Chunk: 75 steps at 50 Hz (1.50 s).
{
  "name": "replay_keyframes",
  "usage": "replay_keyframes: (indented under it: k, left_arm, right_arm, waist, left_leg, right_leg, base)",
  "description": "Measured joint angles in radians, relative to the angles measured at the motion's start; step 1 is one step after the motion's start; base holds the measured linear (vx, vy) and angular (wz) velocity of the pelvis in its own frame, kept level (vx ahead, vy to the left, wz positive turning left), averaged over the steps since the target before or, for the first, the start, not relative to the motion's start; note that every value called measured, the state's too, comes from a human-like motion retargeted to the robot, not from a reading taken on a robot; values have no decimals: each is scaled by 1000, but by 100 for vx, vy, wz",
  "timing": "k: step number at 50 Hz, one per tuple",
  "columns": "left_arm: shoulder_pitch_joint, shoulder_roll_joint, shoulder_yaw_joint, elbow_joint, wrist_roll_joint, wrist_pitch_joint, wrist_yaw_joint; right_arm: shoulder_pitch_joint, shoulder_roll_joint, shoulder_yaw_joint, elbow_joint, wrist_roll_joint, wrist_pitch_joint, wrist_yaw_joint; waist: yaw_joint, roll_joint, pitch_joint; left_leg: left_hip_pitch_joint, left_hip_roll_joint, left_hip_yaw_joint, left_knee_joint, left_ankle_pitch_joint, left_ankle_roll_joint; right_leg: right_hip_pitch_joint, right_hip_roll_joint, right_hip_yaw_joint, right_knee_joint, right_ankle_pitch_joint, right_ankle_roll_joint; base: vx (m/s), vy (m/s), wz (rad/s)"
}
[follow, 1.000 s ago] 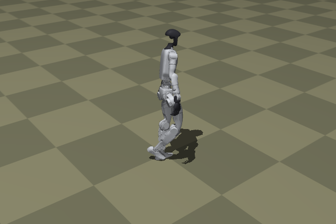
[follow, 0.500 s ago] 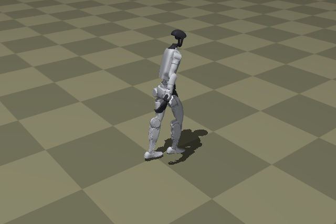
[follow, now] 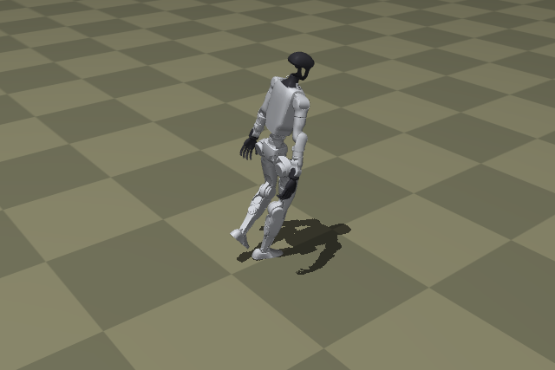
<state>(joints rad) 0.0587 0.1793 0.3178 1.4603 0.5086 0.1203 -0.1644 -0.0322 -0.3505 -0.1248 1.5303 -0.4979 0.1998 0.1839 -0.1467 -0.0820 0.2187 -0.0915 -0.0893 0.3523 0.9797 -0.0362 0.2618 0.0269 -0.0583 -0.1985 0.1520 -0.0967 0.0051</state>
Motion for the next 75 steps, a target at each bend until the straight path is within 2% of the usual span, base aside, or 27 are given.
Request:
replay_keyframes:
  k: [5, 8, 11, 14, 15, 17, 18, 19, 23, 27, 32, 36, 40, 42, 47, 51, 53, 55, 57, 59, 60, 62, 63, 64, 67, 71, 75]
  left_arm:
    - [-6, 2, -6, 7, 55, 14, 9]
    - [1, -32, -7, 4, 60, 0, -9]
    - [9, -59, -8, 6, 72, -14, -50]
    - [16, -87, -15, 3, 115, -16, -83]
    - [19, -97, -21, 1, 132, -20, -97]
    - [30, -119, -28, -13, 177, -32, -128]
    - [35, -130, -28, -19, 196, -37, -136]
    - [39, -140, -25, -24, 209, -40, -140]
    - [19, -158, -9, -41, 202, -38, -127]
    - [-21, -121, -15, -72, 144, -27, -111]
    - [-67, -72, 20, -129, 61, -43, -40]
    - [-108, 1, 28, -130, 1, -33, -6]
    - [-154, 67, 37, -105, 22, -7, -9]
    - [-171, 93, 33, -89, 29, 7, -4]
    - [-202, 131, 31, -83, 20, 24, 34]
    - [-217, 126, 17, -100, -17, 10, 51]
    - [-224, 116, 4, -112, -30, 3, 46]
    - [-231, 106, -11, -129, -31, -6, 31]
    - [-242, 99, -31, -139, -13, -19, 10]
    - [-269, 103, -58, -138, 29, -32, -27]
    - [-288, 109, -74, -134, 56, -37, -50]
    - [-319, 119, -125, -137, 124, -25, -97]
    - [-327, 123, -157, -148, 156, -14, -117]
    - [-330, 126, -185, -167, 182, -9, -127]
    - [-312, 125, -247, -264, 219, -24, -110]
    - [-207, 95, -229, -407, 160, -106, -20]
    - [-106, 42, -170, -428, 95, -137, -18]
  right_arm:
    - [-143, 52, 75, 64, 64, 19, -35]
    - [-215, 107, 128, 24, -11, 0, 47]
    - [-265, 159, 209, -78, -109, -34, 113]
    - [-296, 195, 294, -185, -210, -93, 150]
    - [-305, 202, 322, -216, -243, -116, 165]
    - [-316, 206, 364, -266, -315, -156, 209]
    - [-319, 209, 377, -285, -352, -168, 227]
    - [-319, 214, 385, -296, -381, -171, 234]
    - [-314, 245, 369, -276, -414, -129, 175]
    - [-279, 257, 369, -166, -279, -97, 130]
    - [-262, 225, 363, -88, -255, -19, 201]
    - [-237, 205, 369, -107, -223, -35, 132]
    - [-207, 193, 336, -118, -179, -80, 74]
    - [-201, 188, 317, -101, -146, -80, 62]
    - [-187, 180, 260, -67, -88, -57, 47]
    - [-151, 165, 232, -63, -63, -56, 45]
    - [-125, 157, 217, -63, -71, -56, 46]
    - [-98, 150, 204, -61, -84, -54, 46]
    - [-66, 147, 193, -51, -91, -48, 43]
    - [-35, 147, 183, -34, -82, -39, 37]
    - [-20, 148, 178, -23, -73, -35, 33]
    - [23, 152, 164, 9, -49, -33, 34]
    - [48, 154, 154, 27, -44, -33, 41]
    - [67, 157, 146, 46, -46, -30, 53]
    - [95, 156, 122, 94, -92, -2, 104]
    - [77, 130, 108, 102, -189, 30, 145]
    - [46, 99, 76, 75, -166, 27, 106]
  waist:
    - [84, 24, 11]
    - [81, 33, 2]
    - [75, 62, 13]
    - [88, 101, 42]
    - [92, 109, 51]
    - [106, 116, 54]
    - [110, 119, 50]
    - [107, 112, 42]
    - [94, 64, 11]
    - [119, 40, -23]
    - [161, 14, -35]
    - [128, 33, -43]
    - [102, 61, -32]
    - [74, 76, -21]
    - [16, 82, 0]
    - [-41, 53, 9]
    - [-77, 30, 16]
    - [-107, 5, 28]
    - [-123, -17, 45]
    - [-127, -40, 64]
    - [-130, -51, 74]
    - [-132, -61, 70]
    - [-129, -63, 62]
    - [-119, -65, 57]
    - [-70, -67, 56]
    - [-44, -47, 51]
    - [-38, -27, 47]
  left_leg:
    - [-231, 120, 49, 116, -148, 0]
    - [-331, 78, 86, -105, -134, -30]
    - [-370, 29, -37, -408, -88, -238]
    - [-354, 44, -169, -650, -29, -453]
    - [-345, 60, -180, -700, -25, -499]
    - [-330, 87, -171, -733, 35, -505]
    - [-323, 99, -153, -732, 91, -492]
    - [-323, 98, -148, -712, 89, -446]
    - [-429, 35, -204, -506, 20, -251]
    - [-456, 34, -148, -377, -76, -92]
    - [-425, 24, -148, -349, -145, -41]
    - [-391, 69, -176, -359, -181, -37]
    - [-302, 116, -192, -425, -207, -37]
    - [-243, 125, -197, -472, -216, -33]
    - [-144, 148, -148, -564, -191, -33]
    - [-65, 101, -102, -656, -156, -12]
    - [-18, 65, -92, -698, -144, -1]
    - [31, 37, -88, -719, -148, 0]
    - [84, 25, -84, -719, -166, 0]
    - [133, 19, -79, -701, -193, 0]
    - [154, 16, -83, -687, -209, 0]
    - [178, 15, -91, -656, -254, 0]
    - [187, 21, -90, -637, -277, 0]
    - [194, 27, -94, -615, -296, 0]
    - [229, 54, -87, -555, -357, 0]
    - [275, 103, -36, -506, -421, 0]
    - [297, 118, -2, -466, -402, 0]
  right_leg:
    - [48, 41, 40, -36, 2, 4]
    - [56, 3, 2, -59, 13, 59]
    - [79, 43, 26, -57, 4, 80]
    - [134, 105, 62, -59, -10, 87]
    - [155, 117, 77, -61, -15, 91]
    - [190, 123, 103, -67, -30, 98]
    - [204, 123, 114, -69, -37, 103]
    - [213, 114, 127, -69, -43, 111]
    - [216, 43, 160, -64, -31, 166]
    - [213, 4, 127, -56, 26, 216]
    - [185, -43, 135, 8, 179, 246]
    - [152, -8, 80, 79, 356, 257]
    - [71, 8, 8, 269, 515, 257]
    - [6, 6, -24, 412, 460, 244]
    - [-185, -7, -140, 643, 114, 159]
    - [-281, -20, -182, 524, -43, 157]
    - [-315, -15, -145, 405, -95, 125]
    - [-328, -8, -71, 271, -105, 79]
    - [-322, 10, 28, 173, -10, 9]
    - [-293, 22, 100, 116, 145, -28]
    - [-272, 16, 107, 100, 215, -30]
    - [-221, -20, 18, 98, 146, 37]
    - [-193, -47, -90, 107, 95, 57]
    - [-176, -52, -107, 117, 59, 72]
    - [-172, -20, 38, 172, 14, 128]
    - [-132, -12, -2, 200, -72, 125]
    - [-84, -14, 6, 172, -99, 151]
  base:
    - [20, 4, -35]
    - [13, 40, 4]
    - [32, 15, -47]
    - [47, 12, -110]
    - [50, 16, -118]
    - [55, 21, -120]
    - [58, 25, -103]
    - [59, 26, -82]
    - [49, 30, -52]
    - [49, 26, -36]
    - [43, 27, -58]
    - [36, 9, -11]
    - [34, 16, -36]
    - [36, 18, -29]
    - [31, 9, -50]
    - [28, 5, -26]
    - [33, 1, 7]
    - [37, -5, 2]
    - [43, -13, -8]
    - [44, -24, -9]
    - [41, -24, 21]
    - [47, -21, 54]
    - [60, -31, 57]
    - [65, -41, 40]
    - [59, -43, -7]
    - [56, -27, -47]
    - [43, -10, -19]
